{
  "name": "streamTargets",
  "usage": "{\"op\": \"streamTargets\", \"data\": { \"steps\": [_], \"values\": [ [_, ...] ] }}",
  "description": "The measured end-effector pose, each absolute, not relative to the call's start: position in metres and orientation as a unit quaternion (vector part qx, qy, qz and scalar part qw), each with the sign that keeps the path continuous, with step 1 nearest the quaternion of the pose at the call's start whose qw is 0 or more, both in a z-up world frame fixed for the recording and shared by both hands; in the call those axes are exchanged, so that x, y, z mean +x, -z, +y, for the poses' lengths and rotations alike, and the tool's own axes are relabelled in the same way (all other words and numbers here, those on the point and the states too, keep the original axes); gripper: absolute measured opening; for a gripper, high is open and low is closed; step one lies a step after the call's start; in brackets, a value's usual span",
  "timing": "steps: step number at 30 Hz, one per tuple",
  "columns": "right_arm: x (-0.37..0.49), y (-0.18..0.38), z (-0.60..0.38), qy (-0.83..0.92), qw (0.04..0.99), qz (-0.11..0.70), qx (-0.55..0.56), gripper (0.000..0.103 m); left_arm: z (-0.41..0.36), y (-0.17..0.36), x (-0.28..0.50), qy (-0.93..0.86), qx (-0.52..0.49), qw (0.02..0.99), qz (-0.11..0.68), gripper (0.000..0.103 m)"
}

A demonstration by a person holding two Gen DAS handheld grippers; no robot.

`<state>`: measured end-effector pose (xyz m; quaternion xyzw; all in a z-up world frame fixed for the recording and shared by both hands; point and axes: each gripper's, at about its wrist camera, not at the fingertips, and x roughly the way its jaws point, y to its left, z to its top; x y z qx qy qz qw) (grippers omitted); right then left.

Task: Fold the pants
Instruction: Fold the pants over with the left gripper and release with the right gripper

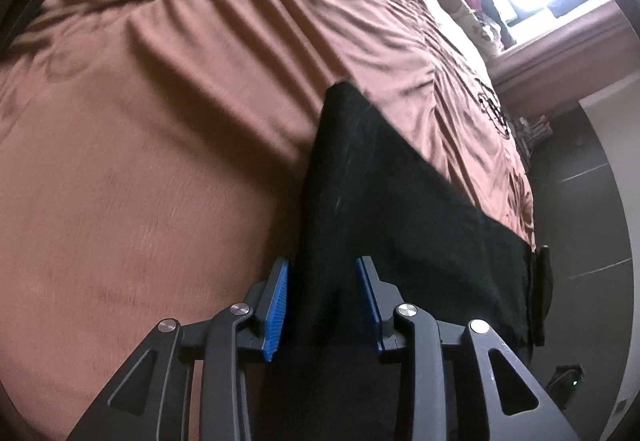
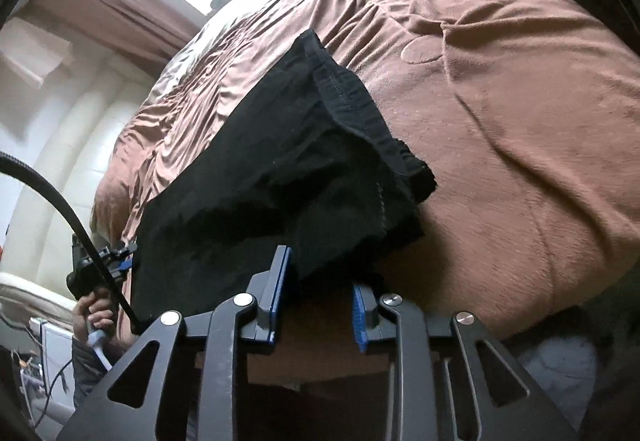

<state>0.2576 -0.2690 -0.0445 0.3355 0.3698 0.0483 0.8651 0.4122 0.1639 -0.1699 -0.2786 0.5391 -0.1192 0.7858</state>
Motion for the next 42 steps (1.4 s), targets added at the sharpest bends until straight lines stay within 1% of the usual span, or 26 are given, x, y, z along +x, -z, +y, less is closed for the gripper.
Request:
{"op": "streamTargets", "data": {
  "steps": [5, 9, 17, 23, 33, 37, 42],
  "values": [
    [0.239, 0.034, -0.268, -0.068, 0.875, 0.357, 0.319, 0.024, 0.166, 0.176, 0.373, 0.111, -0.291, 0.781, 0.542, 0.035],
    [0.233, 0.032, -0.264, -0.082, 0.885, 0.351, 0.295, 0.024, 0.168, 0.179, 0.345, 0.105, -0.306, 0.778, 0.539, 0.039],
    [0.228, 0.024, -0.251, -0.111, 0.901, 0.338, 0.249, 0.024, 0.169, 0.181, 0.310, 0.094, -0.325, 0.778, 0.530, 0.043],
    [0.231, 0.022, -0.238, -0.130, 0.905, 0.338, 0.224, 0.024, 0.170, 0.184, 0.288, 0.100, -0.343, 0.775, 0.521, 0.043],
    [0.269, 0.017, -0.188, -0.164, 0.902, 0.357, 0.180, 0.024, 0.181, 0.195, 0.273, 0.131, -0.392, 0.772, 0.483, 0.043],
    [0.289, 0.014, -0.163, -0.170, 0.902, 0.365, 0.157, 0.024, 0.183, 0.203, 0.283, 0.153, -0.418, 0.765, 0.466, 0.043],
    [0.315, 0.013, -0.130, -0.179, 0.899, 0.376, 0.133, 0.024, 0.181, 0.203, 0.289, 0.162, -0.418, 0.769, 0.455, 0.043]
  ]
}}
